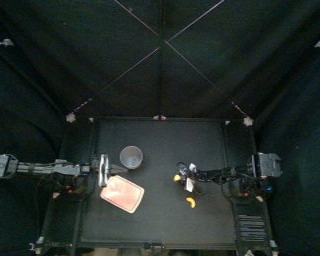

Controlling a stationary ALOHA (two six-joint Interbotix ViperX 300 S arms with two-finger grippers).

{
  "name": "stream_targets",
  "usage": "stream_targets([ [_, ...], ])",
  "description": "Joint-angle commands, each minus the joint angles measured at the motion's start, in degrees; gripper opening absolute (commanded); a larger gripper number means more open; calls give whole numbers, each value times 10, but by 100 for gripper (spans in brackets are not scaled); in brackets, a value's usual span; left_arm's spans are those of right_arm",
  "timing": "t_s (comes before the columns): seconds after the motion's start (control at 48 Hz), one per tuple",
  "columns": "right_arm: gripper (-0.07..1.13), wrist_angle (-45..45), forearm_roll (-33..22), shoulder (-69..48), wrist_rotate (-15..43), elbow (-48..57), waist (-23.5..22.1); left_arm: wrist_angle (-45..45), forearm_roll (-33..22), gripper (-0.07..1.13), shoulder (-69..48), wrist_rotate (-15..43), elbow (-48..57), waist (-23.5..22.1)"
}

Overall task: Pick the yellow can then place it on the pink plate
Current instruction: Place yellow can on the pink plate

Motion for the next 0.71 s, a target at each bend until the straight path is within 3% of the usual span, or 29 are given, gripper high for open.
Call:
stream_targets([
  [0.021, 70, -2, -2, -9, 0, -13, -1, -6, -1, 0, 2, 0, -8, 1],
  [0.396, 70, 15, -37, 8, -4, -146, 53, -11, -1, 0, 2, 3, -8, 4],
  [0.708, 70, 39, -89, 118, 1, -320, 86, -13, -3, 0, 2, 2, -11, 41],
])
